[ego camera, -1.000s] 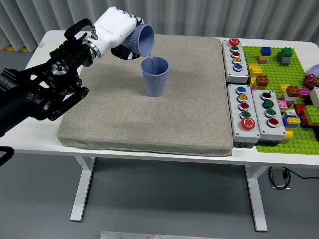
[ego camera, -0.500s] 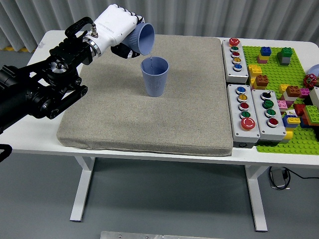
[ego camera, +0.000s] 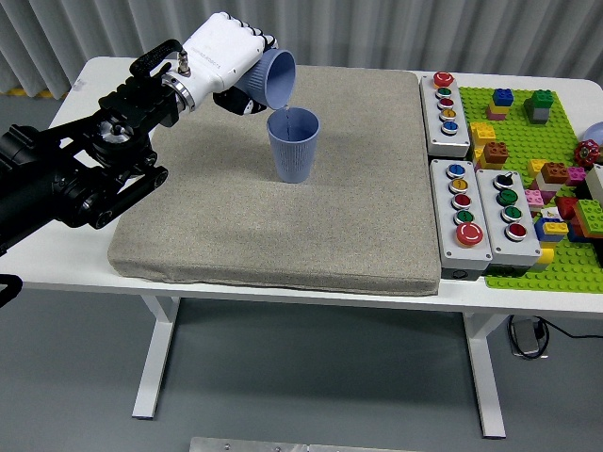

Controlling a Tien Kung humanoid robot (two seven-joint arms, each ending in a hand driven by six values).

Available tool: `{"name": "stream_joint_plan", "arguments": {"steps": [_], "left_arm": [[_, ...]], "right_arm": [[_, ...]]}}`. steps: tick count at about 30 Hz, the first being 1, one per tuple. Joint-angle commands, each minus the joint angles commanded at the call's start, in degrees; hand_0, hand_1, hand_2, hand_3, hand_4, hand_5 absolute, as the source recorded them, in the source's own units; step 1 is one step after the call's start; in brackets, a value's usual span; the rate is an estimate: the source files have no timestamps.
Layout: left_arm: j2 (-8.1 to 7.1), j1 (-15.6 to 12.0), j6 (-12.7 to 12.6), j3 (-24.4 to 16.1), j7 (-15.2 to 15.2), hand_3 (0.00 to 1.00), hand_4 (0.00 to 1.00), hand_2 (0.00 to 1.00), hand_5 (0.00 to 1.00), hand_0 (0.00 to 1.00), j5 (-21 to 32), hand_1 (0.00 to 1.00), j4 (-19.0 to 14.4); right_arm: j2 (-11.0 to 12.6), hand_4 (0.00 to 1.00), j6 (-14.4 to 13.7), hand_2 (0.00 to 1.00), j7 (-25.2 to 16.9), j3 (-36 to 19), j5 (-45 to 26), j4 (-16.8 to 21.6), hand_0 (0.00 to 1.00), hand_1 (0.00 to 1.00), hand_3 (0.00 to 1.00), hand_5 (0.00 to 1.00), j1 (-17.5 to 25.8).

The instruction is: Pick cup pour cup place

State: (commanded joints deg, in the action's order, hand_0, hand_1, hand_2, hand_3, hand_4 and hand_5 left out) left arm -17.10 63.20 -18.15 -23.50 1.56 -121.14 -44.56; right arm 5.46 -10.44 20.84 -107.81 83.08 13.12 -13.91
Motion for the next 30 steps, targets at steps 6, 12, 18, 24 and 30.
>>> {"name": "stream_joint_plan", "arguments": {"steps": [6, 12, 18, 24, 30], "left_arm": [[-0.16, 0.2, -0.4, 1.0, 0.5, 0.536, 0.768, 0.535, 0.211, 0.388, -1.1, 0.47, -0.1], [-0.34, 0.6, -0.7, 2.0, 0.9, 0.535, 0.765, 0.535, 0.208, 0.388, -1.9, 0.471, -0.5], [-0.56, 0.4, -0.5, 2.3, 1.1, 0.535, 0.762, 0.535, 0.205, 0.388, -1.9, 0.472, -0.5], [-0.63, 0.4, -0.8, 3.1, 1.5, 0.536, 0.759, 0.534, 0.204, 0.387, -2.4, 0.472, -0.5], [-0.8, 0.6, -0.6, 3.9, 2.3, 0.536, 0.757, 0.533, 0.2, 0.39, -3.1, 0.473, -0.5]], "right_arm": [[0.0, 0.002, -0.1, 0.614, 0.0, 0.1, -0.2, 0.0, 0.693, 0.662, 0.612, 0.323, -0.1], [0.0, 0.002, -0.1, 0.614, 0.0, 0.2, -0.3, 0.0, 0.693, 0.662, 0.613, 0.323, -0.1], [0.0, 0.002, -0.2, 0.615, 0.0, 0.2, -0.2, 0.0, 0.693, 0.662, 0.613, 0.323, 0.1], [0.0, 0.002, -0.2, 0.614, 0.0, 0.1, 0.0, 0.0, 0.693, 0.662, 0.613, 0.323, 0.3], [-0.1, 0.002, -0.2, 0.615, 0.1, 0.1, 0.1, 0.1, 0.693, 0.663, 0.613, 0.323, 0.4]]}}
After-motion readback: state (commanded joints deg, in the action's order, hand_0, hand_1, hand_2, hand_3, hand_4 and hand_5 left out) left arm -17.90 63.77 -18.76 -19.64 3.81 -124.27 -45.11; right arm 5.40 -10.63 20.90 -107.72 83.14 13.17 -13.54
